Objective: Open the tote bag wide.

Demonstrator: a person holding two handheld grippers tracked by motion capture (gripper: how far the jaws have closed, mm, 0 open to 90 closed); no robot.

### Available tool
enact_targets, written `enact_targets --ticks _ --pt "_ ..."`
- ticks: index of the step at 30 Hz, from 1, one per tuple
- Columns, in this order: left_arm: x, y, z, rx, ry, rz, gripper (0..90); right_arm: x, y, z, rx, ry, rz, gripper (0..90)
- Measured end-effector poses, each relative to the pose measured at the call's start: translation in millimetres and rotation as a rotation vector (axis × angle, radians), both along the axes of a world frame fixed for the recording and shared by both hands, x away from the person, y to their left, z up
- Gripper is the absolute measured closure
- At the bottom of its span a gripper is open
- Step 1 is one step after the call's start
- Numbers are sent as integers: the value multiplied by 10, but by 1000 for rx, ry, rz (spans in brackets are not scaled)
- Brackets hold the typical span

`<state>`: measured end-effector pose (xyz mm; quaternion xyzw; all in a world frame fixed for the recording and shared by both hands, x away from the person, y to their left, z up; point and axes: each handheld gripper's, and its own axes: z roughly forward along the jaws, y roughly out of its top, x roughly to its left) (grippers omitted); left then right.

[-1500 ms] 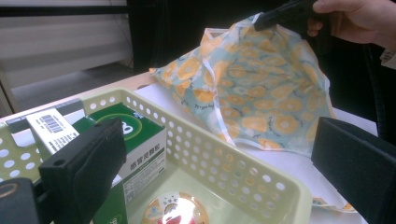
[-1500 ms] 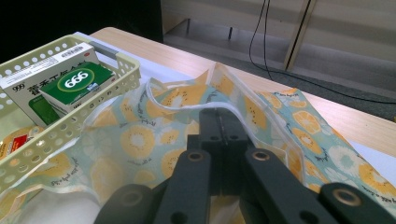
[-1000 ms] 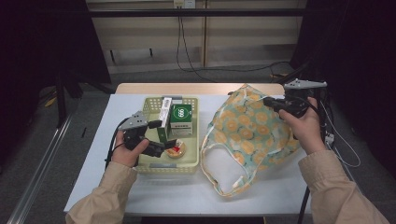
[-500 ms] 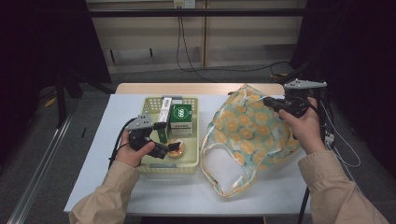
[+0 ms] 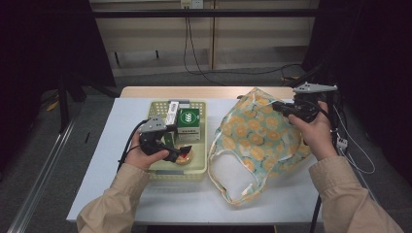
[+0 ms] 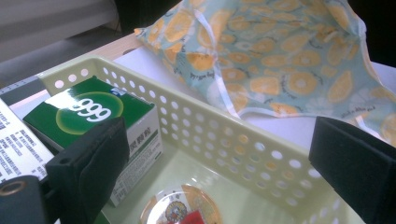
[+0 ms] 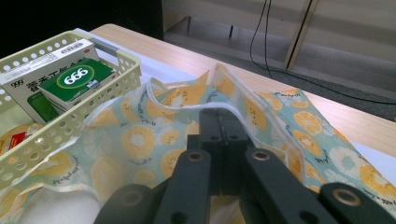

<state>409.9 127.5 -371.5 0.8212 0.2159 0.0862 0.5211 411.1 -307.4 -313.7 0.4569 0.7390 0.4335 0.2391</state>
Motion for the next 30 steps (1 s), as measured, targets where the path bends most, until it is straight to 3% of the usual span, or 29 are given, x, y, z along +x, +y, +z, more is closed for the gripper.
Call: enact_targets --ticks 8,18,25,30 --pt "134 -77 -115 36 48 4 55 9 1 -12 1 3 -1 900" --pt "148 -162 -220 124 63 -19 54 11 -1 -59 1 11 -2 900" --pt "173 -224 -310 155 103 -46 54 16 19 -65 0 8 -3 900" --pt "183 -251 -378 214 121 -70 59 15 25 -75 -2 9 -1 900"
